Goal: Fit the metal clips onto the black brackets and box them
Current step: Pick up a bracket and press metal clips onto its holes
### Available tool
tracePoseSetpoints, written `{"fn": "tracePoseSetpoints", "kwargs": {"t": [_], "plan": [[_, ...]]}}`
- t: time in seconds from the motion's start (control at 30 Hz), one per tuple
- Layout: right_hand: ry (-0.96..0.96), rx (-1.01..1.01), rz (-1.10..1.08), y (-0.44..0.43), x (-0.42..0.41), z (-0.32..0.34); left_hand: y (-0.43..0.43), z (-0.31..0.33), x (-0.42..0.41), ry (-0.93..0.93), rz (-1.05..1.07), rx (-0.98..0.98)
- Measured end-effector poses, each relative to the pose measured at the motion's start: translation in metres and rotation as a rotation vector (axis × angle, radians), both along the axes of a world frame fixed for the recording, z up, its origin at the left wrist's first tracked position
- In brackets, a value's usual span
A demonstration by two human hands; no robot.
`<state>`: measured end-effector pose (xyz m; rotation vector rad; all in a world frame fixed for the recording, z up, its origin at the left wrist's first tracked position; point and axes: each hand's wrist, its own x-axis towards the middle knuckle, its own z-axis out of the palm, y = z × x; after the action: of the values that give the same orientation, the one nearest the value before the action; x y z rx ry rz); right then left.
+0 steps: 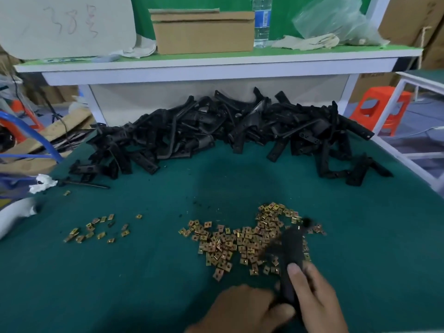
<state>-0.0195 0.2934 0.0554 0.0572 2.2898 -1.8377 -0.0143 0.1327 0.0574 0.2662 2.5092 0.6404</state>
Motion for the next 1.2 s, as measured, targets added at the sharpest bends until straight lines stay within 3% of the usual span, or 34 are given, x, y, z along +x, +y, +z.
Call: {"fn": "tracePoseSetpoints", "kwargs": {"t": [0.1, 0.23, 0.4, 0.63, 0.87, 1.0, 1.2], "plan": [[0.091, -0.051, -0.058, 0.007, -0.008, -0.010, -0.035, -0.005, -0.015, 0.317, 0.162, 0.084], [0.096, -0.001, -0.091, 0.002, -0.009, -0.020, -0.076, -0.008, -0.058, 0.603, 0.418, -0.045], [0.097, 0.063, -0.117, 0.000, -0.005, -0.025, -0.076, -0.016, -0.085, 0.572, 0.247, -0.207], [0.148, 0.177, -0.110, -0.002, -0.005, -0.028, -0.077, -0.009, -0.099, 0.448, 0.276, -0.034], [0.206, 0.191, -0.076, -0.001, -0.004, -0.035, -0.073, 0.006, -0.078, 0.461, 0.531, 0.375], [0.243, 0.201, -0.056, -0.003, -0.004, -0.034, -0.063, 0.016, -0.057, 0.374, 0.649, 0.670], [0.265, 0.285, -0.013, -0.002, -0.003, -0.039, -0.044, 0.020, -0.031, 0.296, 0.626, 0.821]]}}
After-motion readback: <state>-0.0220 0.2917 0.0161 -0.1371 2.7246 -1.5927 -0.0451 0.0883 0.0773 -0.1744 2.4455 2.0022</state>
